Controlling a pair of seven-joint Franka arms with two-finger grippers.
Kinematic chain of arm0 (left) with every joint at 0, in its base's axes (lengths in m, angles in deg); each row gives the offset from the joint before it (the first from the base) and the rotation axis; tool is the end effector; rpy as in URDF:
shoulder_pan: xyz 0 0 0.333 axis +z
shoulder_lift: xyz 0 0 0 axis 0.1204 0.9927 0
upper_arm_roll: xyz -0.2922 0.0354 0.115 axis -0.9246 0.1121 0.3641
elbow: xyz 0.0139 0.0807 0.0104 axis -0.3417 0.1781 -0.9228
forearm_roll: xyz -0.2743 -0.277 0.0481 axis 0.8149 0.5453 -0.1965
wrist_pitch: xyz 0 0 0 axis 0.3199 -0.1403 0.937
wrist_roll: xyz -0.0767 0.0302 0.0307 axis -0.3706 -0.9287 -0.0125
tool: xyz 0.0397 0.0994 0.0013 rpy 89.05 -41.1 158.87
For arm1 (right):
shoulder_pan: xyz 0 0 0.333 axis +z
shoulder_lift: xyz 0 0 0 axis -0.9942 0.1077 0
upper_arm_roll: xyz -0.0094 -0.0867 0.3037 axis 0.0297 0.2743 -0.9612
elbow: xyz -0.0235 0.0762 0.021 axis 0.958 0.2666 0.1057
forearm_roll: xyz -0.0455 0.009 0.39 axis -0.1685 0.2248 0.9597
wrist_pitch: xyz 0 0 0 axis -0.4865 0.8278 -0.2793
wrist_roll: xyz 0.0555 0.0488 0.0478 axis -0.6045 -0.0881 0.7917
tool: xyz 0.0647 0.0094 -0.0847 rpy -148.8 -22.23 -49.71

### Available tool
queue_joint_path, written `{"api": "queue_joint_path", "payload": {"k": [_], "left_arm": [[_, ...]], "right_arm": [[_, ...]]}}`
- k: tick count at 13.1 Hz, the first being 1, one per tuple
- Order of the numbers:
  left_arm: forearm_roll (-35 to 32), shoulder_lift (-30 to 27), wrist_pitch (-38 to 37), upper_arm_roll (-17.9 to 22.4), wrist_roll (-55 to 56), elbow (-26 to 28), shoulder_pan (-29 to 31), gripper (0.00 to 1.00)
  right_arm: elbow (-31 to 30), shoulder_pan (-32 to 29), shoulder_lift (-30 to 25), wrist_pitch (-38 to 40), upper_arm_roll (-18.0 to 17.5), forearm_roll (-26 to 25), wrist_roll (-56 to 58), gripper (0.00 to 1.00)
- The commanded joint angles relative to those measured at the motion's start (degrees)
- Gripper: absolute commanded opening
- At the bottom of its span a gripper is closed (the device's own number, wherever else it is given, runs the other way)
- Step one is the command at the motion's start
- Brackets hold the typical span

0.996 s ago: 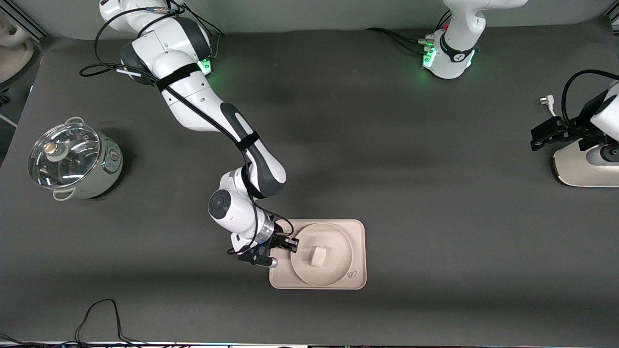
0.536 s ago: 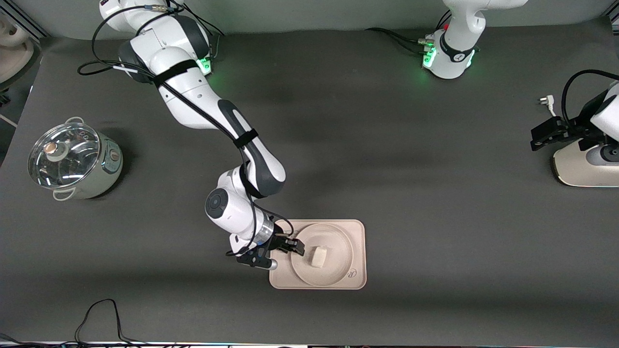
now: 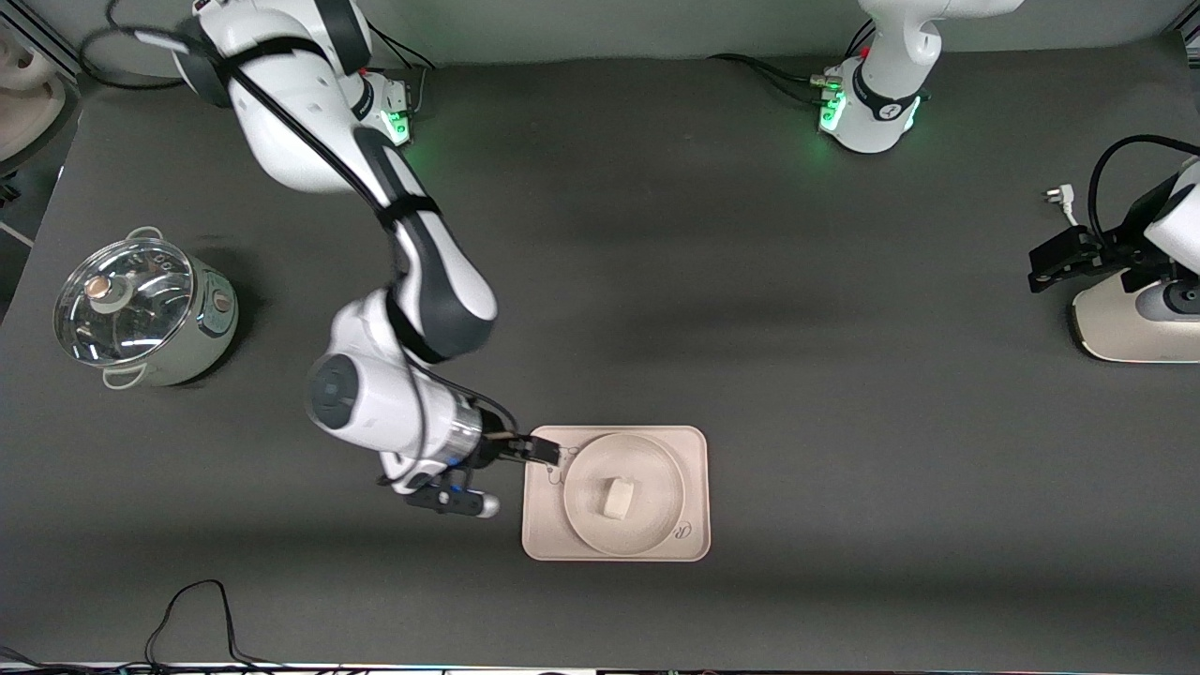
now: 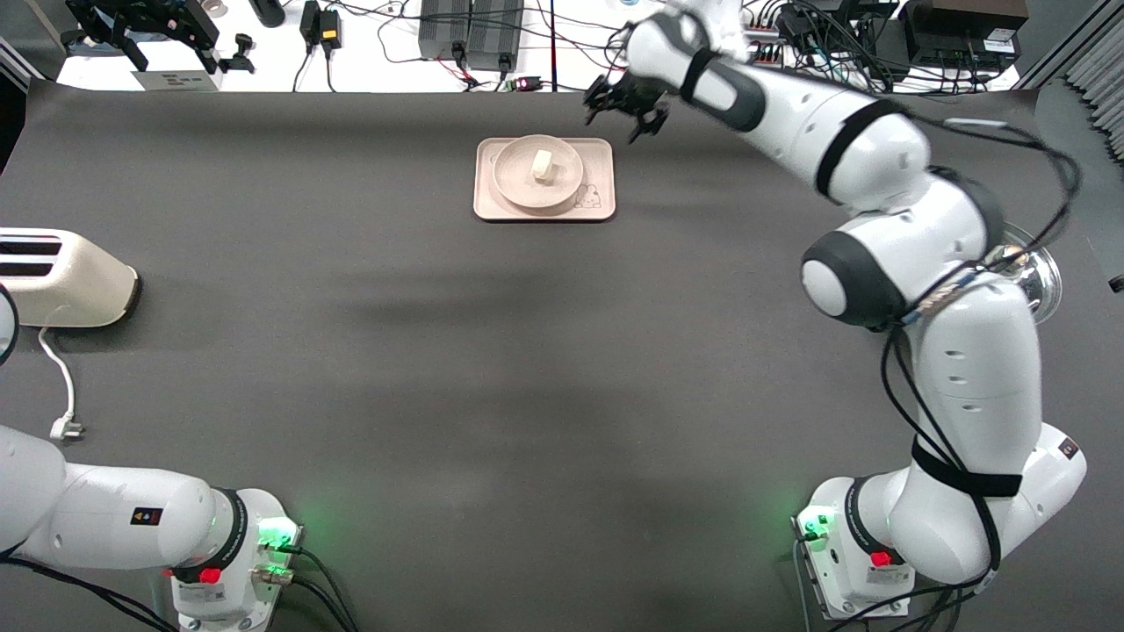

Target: Place bun in plate and plate on tray

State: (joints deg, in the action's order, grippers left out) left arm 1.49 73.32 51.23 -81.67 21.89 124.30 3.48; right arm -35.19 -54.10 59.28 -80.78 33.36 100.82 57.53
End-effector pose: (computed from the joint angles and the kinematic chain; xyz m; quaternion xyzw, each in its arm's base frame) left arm 0.5750 -0.0272 0.6230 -0.9998 0.0144 0.0105 0.0107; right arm 0.6984 0.3156 0.3734 -0.9839 0.0754 0.0085 0.1616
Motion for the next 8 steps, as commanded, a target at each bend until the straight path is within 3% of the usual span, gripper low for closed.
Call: {"api": "queue_joint_path", "payload": {"k": [1,4,6,8], "left_arm": [[0.26,-0.45,-0.60,0.43,-0.61,-0.43,-0.52,1.00],[0.26,-0.45,-0.69,0.34,-0.61,-0.43,-0.52,1.00],[0.26,-0.45,-0.69,0.34,-0.61,-0.43,-0.52,1.00],[0.34,-0.45,-0.69,0.34,-0.61,-0.43,-0.52,1.00]], "right_arm": [[-5.52,0.08,-9.74,7.77,0.59,-7.93,0.75,1.00],[-12.81,-2.11,-20.98,14.54,0.32,-14.19,0.83,1.00],[-15.90,-6.40,-27.14,18.93,-0.20,-14.47,2.49,1.00],[-18.44,-11.50,-31.81,21.67,-2.39,-17.79,8.01,1.00]]}}
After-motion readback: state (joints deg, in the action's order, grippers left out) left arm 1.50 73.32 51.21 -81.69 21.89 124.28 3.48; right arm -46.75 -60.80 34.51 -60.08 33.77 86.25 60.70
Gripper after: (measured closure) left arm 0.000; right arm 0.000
